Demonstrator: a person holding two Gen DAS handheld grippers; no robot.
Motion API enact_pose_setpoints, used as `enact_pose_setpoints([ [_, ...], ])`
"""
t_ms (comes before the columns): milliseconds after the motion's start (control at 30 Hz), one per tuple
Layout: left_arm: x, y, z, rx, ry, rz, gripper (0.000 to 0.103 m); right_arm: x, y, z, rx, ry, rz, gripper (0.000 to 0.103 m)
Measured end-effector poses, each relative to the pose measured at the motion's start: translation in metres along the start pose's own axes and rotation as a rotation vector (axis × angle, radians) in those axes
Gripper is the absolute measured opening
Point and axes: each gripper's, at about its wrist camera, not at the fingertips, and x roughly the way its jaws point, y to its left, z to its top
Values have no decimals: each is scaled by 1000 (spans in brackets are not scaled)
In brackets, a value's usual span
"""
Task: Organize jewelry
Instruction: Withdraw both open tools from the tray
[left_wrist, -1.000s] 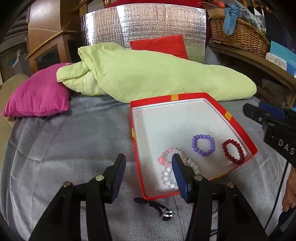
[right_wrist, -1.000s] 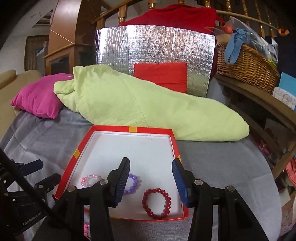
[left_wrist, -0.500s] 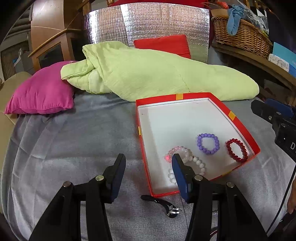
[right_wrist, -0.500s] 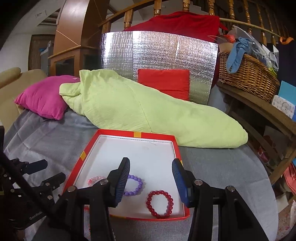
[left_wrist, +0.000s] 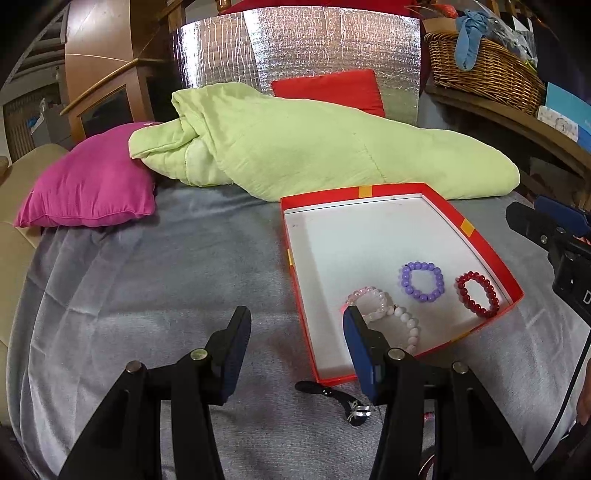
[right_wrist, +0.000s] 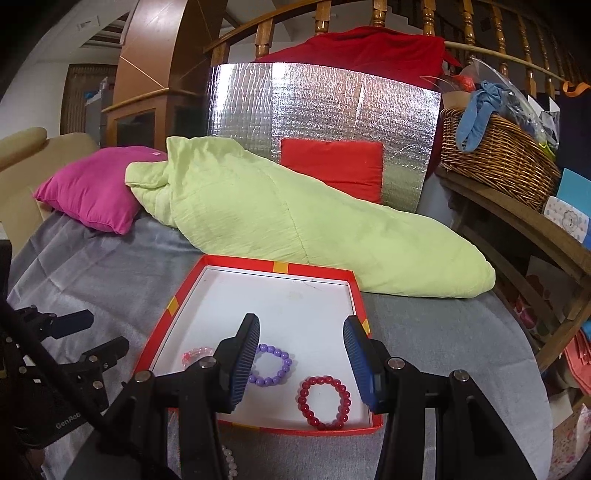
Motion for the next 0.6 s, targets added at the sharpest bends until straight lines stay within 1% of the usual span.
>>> enact_pose_setpoints([
  [233, -7, 15, -7, -23, 6, 22, 53, -8, 2, -6, -7, 7, 9, 51],
  [367, -10, 32, -15, -65, 29, 35, 53, -13, -5, -14, 20, 43, 63, 51],
  [433, -9, 40, -20, -92, 48, 37, 53, -15, -10, -19, 38, 74, 111, 51],
  [467, -8, 44, -22, -105, 59, 35, 53, -15, -14, -23, 50, 101, 156, 51],
  [500, -7, 48, -24, -115, 68, 30, 53, -15, -16, -26, 56, 114, 182, 51],
  [533, -6, 51, -26, -125, 79, 26, 53, -14, -18, -30, 65, 138, 223, 51],
  [600, -3, 57, -29, -148, 101, 12, 53, -8, -22, -41, 97, 216, 321, 51],
])
